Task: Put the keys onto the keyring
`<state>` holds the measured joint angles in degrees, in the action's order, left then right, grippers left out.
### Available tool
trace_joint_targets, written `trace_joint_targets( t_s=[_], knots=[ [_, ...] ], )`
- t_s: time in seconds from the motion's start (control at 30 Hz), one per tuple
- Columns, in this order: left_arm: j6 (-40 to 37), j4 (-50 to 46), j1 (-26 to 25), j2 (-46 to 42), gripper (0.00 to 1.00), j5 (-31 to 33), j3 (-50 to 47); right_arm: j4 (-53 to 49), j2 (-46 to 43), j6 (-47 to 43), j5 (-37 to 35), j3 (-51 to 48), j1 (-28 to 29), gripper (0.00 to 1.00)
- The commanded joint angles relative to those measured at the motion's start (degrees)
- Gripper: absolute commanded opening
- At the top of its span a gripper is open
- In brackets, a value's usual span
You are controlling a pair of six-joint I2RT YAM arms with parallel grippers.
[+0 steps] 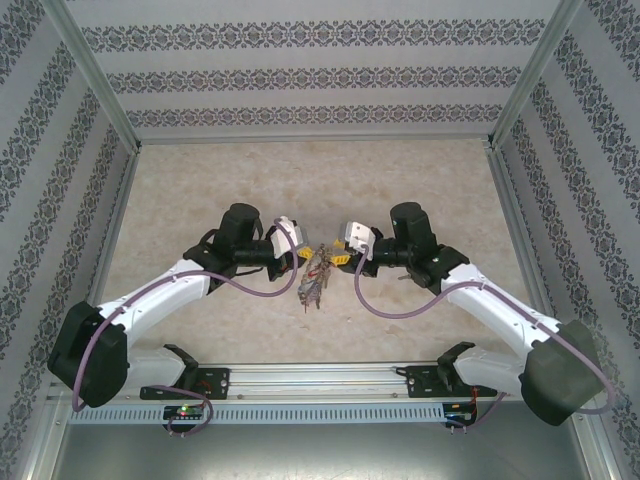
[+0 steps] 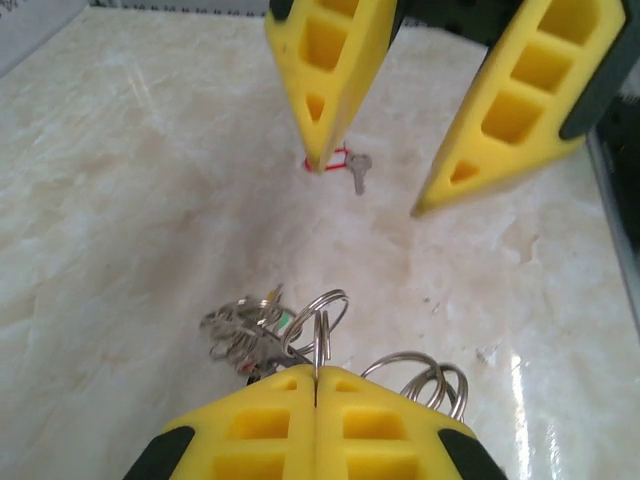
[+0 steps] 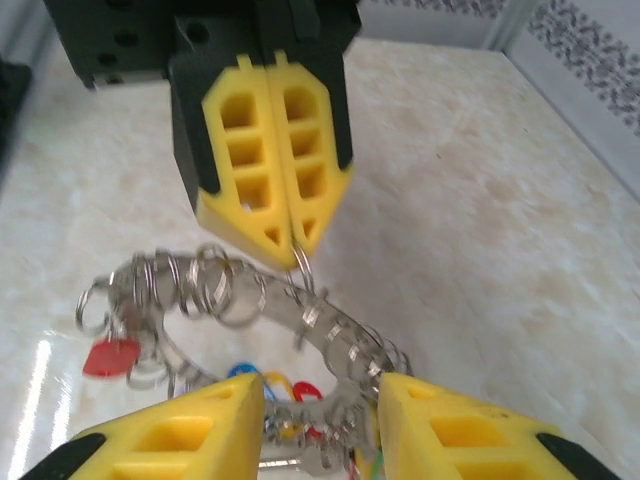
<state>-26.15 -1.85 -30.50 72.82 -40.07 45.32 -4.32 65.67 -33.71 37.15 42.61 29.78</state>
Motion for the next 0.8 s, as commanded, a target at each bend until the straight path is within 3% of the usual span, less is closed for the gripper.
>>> trace_joint_targets(
  t_s=[0.0,0.13,0.23,0.53,0.63,0.77],
  knots=[
    [-6.8,-7.5,-1.1,1.0,0.00,2.5,3.5,-3.8,-1.2,-3.9,-5.3,-0.5,0.7,0.33],
    [-9.3,-12.2,-1.9,2.9,0.00,3.4,5.9,-2.8,0.4,-3.9,-4.2,-0.1,2.4,0.28],
    [-9.9,-13.6,-2.2,3.4,0.00,3.0,7.3,0.0,2.3,-1.2,0.6,0.6,3.1,0.26],
    [-6.0,-8.9,-2.2,2.8,0.00,-0.2,6.9,1.8,4.9,5.6,9.9,2.1,4.6,0.18],
    [-5.3,-8.1,-2.2,2.7,0.00,-0.7,6.6,2.6,5.1,6.4,7.5,0.9,5.1,0.19],
    [-4.9,-6.9,-2.2,2.3,0.00,-1.8,6.1,4.5,5.6,6.3,3.2,-0.5,4.7,0.28]
  ],
)
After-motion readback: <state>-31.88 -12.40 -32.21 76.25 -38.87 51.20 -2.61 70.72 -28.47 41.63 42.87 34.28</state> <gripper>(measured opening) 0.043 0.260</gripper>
